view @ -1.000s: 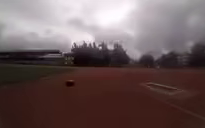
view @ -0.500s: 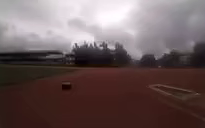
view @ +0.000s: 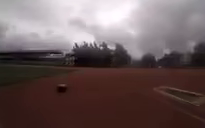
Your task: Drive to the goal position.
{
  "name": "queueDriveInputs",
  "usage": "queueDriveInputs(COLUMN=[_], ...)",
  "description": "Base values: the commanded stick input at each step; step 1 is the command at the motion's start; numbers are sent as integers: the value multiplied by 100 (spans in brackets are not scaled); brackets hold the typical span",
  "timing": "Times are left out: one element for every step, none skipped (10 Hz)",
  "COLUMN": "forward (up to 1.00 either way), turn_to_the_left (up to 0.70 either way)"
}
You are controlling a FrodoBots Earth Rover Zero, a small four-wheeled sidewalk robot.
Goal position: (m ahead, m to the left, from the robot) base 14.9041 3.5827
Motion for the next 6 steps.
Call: queueDriveInputs(forward=[70, 70, 70, 70, 70, 70], turn_to_the_left=[0, 0, 0, 0, 0, 0])
